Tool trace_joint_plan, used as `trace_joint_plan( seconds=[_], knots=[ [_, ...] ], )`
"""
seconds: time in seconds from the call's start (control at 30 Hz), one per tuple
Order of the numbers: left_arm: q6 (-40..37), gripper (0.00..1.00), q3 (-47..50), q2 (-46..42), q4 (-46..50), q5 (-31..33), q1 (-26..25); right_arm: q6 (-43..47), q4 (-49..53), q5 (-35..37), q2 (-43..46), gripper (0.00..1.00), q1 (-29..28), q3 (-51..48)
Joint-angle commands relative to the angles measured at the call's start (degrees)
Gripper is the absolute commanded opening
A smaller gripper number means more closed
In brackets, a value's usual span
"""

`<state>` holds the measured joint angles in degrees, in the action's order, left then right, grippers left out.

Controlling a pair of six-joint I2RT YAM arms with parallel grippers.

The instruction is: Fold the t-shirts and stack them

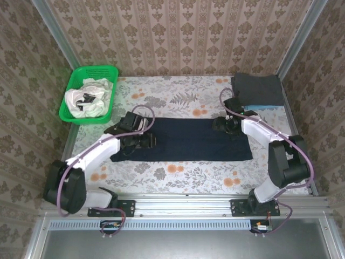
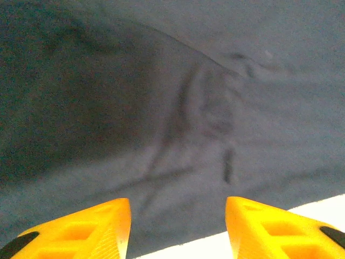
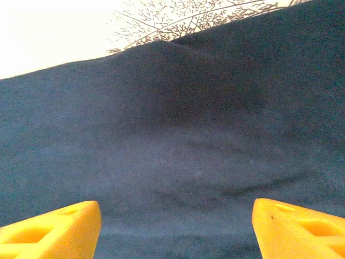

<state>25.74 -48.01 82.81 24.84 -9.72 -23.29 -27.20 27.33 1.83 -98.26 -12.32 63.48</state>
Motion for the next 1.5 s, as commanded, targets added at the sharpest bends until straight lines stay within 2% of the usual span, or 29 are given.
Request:
trace_joint_plan(
  seconds=[0.0, 0.27, 0.47, 0.53, 0.67, 0.73, 0.8, 0.9, 1.0, 1.07, 1.17, 1.23, 1.33, 1.4, 1.47],
  knots=[
    [-0.11, 0.50, 3.40, 3.48, -2.65, -0.73, 2.46, 1.59, 2.92, 3.01, -7.00, 0.76, 1.11, 6.22],
    [0.53, 0.51, 10.22, 3.58, -4.07, -0.72, 7.00, 2.96, 8.31, -1.56, -18.26, 0.76, 7.86, 16.92],
    [-1.31, 0.51, 6.31, 1.90, -0.68, -1.72, 8.02, 3.65, 9.25, -1.19, -15.62, 0.76, 9.34, 16.14],
    [-1.33, 0.52, 3.15, 0.33, 1.32, 0.24, 6.37, 3.56, 8.96, -0.94, -12.72, 0.76, 9.00, 13.73],
    [0.64, 0.58, -4.41, 0.10, 5.21, 10.91, -0.88, 2.51, 6.78, 0.36, -7.30, 0.77, 7.86, 7.88],
    [1.66, 0.62, -5.81, 1.94, 2.73, 11.49, -1.73, 2.07, 5.15, -0.48, -6.12, 0.78, 7.58, 5.45],
    [1.25, 0.65, -7.23, 7.25, -2.17, 9.06, -1.12, 1.30, 3.76, -0.60, -6.41, 0.77, 7.55, 4.32],
    [0.55, 0.56, -14.49, 18.70, -0.80, 6.76, 0.73, -0.03, 3.61, -1.26, -7.76, 0.76, 7.49, 3.73],
    [-0.05, 0.54, -18.81, 25.66, -2.43, 6.39, 1.76, -1.37, 0.46, -3.93, -7.25, 0.76, 7.06, 1.66],
    [-0.77, 0.54, -21.04, 29.61, -3.00, 5.80, 2.27, -3.38, 0.69, -3.82, -6.35, 0.72, 6.87, 0.12],
    [-2.31, 0.53, -26.97, 36.29, -2.93, 2.17, 3.19, -6.39, -0.15, -7.44, -4.30, 0.75, 6.29, -3.71],
    [-3.70, 0.53, -32.24, 40.69, -2.82, -0.94, 3.69, -7.37, 1.32, -5.39, -1.75, 0.78, 4.27, -5.85],
    [-8.37, 0.53, -44.12, 48.30, -0.08, -6.97, 3.78, -9.16, 0.85, -6.35, 1.71, 0.78, 1.34, -10.24],
    [-11.94, 0.54, -56.35, 54.24, 6.23, -10.80, 3.18, -10.59, 4.23, -3.25, 3.81, 0.79, -3.04, -11.73],
    [-14.40, 0.55, -67.92, 59.72, 12.04, -12.01, 2.51, -11.77, 4.87, -3.72, 6.02, 0.79, -7.46, -14.27]
  ],
)
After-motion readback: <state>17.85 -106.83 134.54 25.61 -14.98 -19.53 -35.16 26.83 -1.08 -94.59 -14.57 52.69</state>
